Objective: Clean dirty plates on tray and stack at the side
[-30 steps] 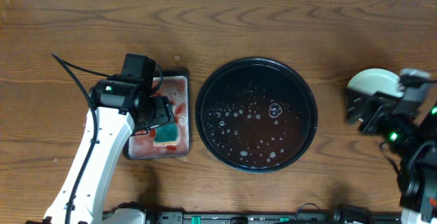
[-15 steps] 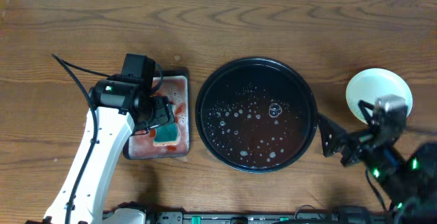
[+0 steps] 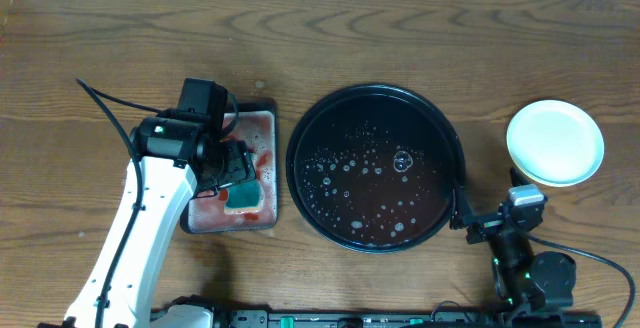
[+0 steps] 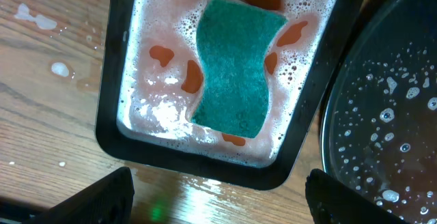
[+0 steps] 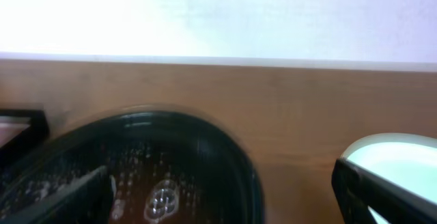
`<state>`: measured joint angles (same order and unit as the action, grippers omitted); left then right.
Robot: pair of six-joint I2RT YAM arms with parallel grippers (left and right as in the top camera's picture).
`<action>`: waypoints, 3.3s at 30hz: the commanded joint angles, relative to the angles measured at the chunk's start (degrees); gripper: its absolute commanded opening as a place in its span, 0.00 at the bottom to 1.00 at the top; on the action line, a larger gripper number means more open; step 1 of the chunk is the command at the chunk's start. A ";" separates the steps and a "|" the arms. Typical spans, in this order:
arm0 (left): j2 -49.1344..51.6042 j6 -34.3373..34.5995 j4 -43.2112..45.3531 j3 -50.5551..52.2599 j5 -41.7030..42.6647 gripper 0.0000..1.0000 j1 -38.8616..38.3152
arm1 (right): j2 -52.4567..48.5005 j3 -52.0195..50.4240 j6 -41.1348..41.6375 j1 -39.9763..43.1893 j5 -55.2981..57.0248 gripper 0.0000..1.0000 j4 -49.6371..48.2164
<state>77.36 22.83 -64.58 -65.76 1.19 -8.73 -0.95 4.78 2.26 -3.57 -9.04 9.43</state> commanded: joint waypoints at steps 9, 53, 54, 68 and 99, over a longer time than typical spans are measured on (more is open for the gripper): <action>-0.22 -0.11 -0.31 -0.35 -0.20 0.81 0.26 | 0.68 -4.46 -0.63 -1.14 -0.87 0.99 -6.16; -77.29 -2.71 60.98 65.53 -6.47 0.81 2.47 | 0.66 -4.46 -0.63 -1.14 -0.87 0.99 -6.16; -77.29 -2.69 61.02 65.53 -6.62 0.81 2.32 | 0.66 -4.46 -0.63 -1.14 -0.87 0.99 -6.16; -77.26 -2.03 60.98 65.53 -6.58 0.81 2.32 | 0.68 -4.46 -0.63 -1.14 -0.87 0.99 -6.16; -77.18 -2.03 60.94 65.53 -6.58 0.81 2.32 | 0.66 -4.46 -0.63 -1.14 -0.87 0.99 -6.16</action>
<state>0.58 20.95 -1.08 -1.10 -4.62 -6.17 -0.62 0.43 2.28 -4.36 -9.43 3.18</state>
